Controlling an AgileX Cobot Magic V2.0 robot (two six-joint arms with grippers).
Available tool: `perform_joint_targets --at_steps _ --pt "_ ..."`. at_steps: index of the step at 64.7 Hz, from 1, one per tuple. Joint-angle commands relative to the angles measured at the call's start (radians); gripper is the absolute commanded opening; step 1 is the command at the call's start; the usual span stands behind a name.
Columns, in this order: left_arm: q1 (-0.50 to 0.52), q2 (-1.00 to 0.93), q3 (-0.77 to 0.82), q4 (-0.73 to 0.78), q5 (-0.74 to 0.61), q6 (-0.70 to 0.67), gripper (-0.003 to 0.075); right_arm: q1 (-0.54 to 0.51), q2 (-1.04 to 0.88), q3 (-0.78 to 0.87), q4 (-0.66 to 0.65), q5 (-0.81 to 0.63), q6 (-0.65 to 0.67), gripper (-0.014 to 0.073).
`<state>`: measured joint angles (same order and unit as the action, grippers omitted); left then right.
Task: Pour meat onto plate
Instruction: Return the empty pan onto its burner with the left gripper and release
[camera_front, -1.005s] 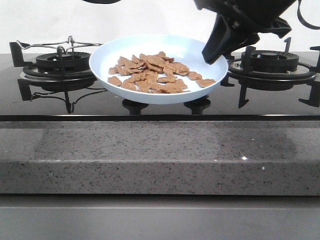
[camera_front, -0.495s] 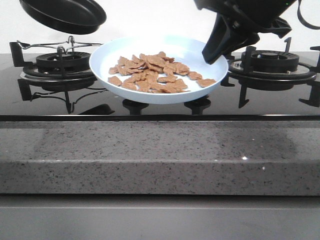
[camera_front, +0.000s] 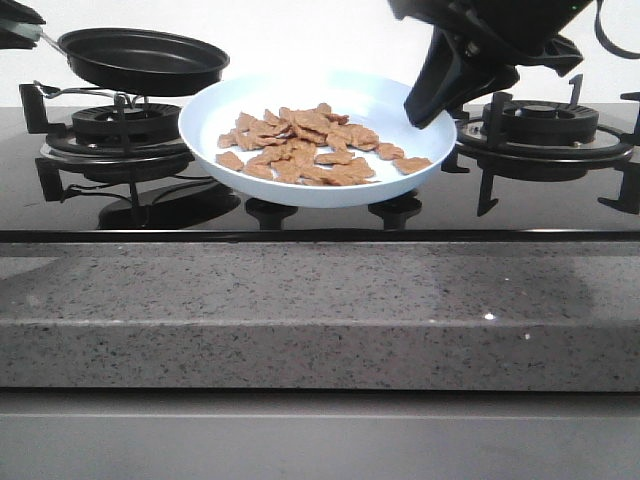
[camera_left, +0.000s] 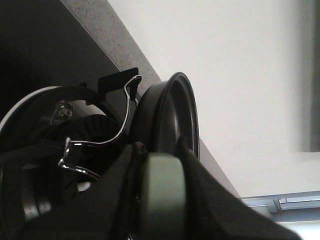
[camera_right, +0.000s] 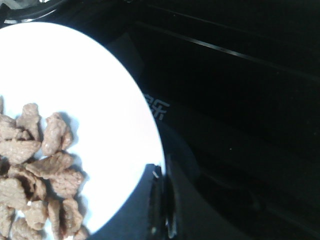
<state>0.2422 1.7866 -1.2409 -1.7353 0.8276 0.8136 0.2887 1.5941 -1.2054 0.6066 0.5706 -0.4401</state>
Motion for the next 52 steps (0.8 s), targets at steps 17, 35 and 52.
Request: perform_joint_targets --at_steps 17,35,52 --pt "0.001 -0.047 -0.031 -0.012 0.039 -0.009 0.0487 0.000 -0.029 -0.023 0.011 -0.038 -0.012 -0.0058" --pt "0.050 -0.057 -0.033 0.120 0.080 -0.009 0.0496 0.000 -0.029 -0.023 0.011 -0.038 -0.012 -0.0058" --pt "0.121 -0.145 -0.033 0.272 0.106 -0.013 0.0495 0.000 -0.029 -0.023 0.011 -0.038 -0.012 -0.0058"
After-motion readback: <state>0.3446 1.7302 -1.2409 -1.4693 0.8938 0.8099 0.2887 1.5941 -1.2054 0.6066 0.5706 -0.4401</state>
